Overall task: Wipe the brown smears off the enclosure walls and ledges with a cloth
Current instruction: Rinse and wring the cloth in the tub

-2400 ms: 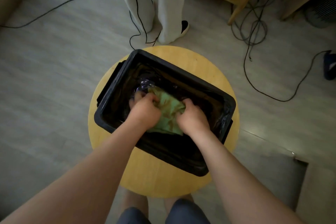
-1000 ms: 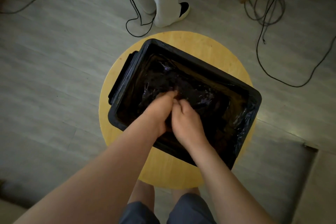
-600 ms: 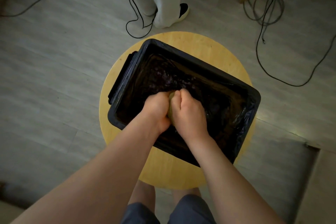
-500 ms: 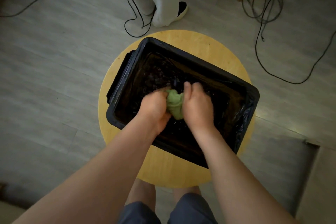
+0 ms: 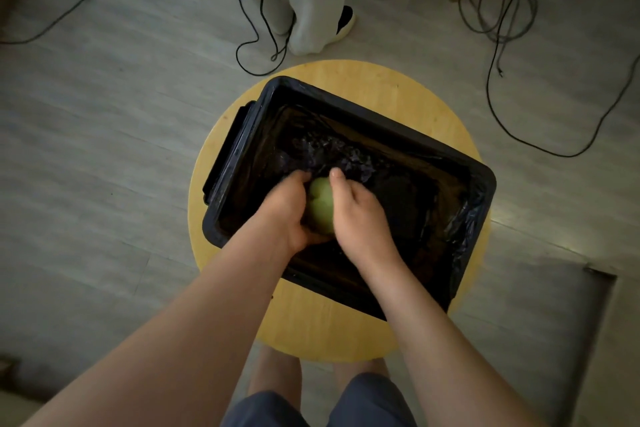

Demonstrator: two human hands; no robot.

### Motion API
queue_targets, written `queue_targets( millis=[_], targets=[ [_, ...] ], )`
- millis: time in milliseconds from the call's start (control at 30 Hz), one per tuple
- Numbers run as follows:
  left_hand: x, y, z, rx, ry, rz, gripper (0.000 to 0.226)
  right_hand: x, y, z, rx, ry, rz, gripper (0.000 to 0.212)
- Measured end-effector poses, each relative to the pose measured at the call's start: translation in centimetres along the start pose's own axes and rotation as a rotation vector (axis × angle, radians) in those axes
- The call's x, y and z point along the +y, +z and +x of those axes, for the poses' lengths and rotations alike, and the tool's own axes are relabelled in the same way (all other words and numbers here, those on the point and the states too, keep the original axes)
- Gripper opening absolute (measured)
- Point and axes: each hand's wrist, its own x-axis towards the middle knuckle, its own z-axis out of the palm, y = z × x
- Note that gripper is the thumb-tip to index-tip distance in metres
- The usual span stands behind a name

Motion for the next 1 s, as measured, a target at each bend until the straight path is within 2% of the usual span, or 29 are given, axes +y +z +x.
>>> queue_targets(
  millis=[67, 167, 267, 333, 400, 467, 533, 567, 633, 733, 833, 933, 1000],
  targets=[
    [0.2, 0.0, 0.2, -0.036, 0.019, 0.021, 0.031, -1.0, 0.0, -2.5, -0.017, -0.152, 0.0, 0.045],
    [0.1, -0.4, 0.2, -0.11, 0.033, 0.034, 0.044, -1.4, 0.6, -3.7, 0.047, -0.348, -0.129, 0.04],
    [-0.3, -0.2, -0.1, -0.168, 0.056, -0.016, 0.04, -0.6, 1.2, -1.6, 0.135, -0.392, -0.381, 0.043],
    [-0.8, 0.3, -0.3, -0.158, 0.099, -0.016, 0.035, 0.1, 0.9, 0.3, 0.159, -0.341, -0.512, 0.047],
    [-1.1, 0.8, -0.6, -0.17, 0.118, 0.052, 0.04, 0.3, -0.2, 1.8, 0.148, -0.187, -0.417, 0.045],
    [-1.0, 1.1, -0.5, -0.14, 0.203, 0.229, 0.055, 0.1, -1.6, 2.3, 0.108, -0.046, -0.105, 0.032],
    [-0.5, 0.7, -0.2, 0.013, 0.356, 0.477, 0.063, 0.0, -3.0, 1.6, 0.061, 0.009, 0.169, 0.015],
    [-0.3, 0.3, -0.3, 0.053, 0.412, 0.571, 0.058, 0.1, -3.5, 1.3, 0.041, -0.004, 0.231, 0.009],
    [-0.1, -0.5, -0.1, -0.03, 0.46, 0.697, 0.05, 0.5, -4.2, 0.7, 0.002, -0.039, 0.229, 0.017],
    [0.3, -1.2, 0.0, -0.191, 0.451, 0.811, 0.06, 0.7, -4.4, 0.6, -0.087, -0.074, 0.304, 0.034],
    [0.6, -1.5, 1.0, -0.136, 0.53, 0.897, 0.059, 0.4, -4.3, 0.9, -0.106, -0.117, 0.339, 0.032],
    [0.7, -1.6, 1.6, -0.033, 0.612, 0.883, 0.022, 0.3, -4.6, 1.1, -0.064, -0.142, 0.255, 0.025],
    [0.9, -1.8, 1.7, 0.084, 0.615, 0.825, 0.014, 0.2, -5.0, 0.9, -0.008, -0.139, 0.163, 0.025]
  ],
)
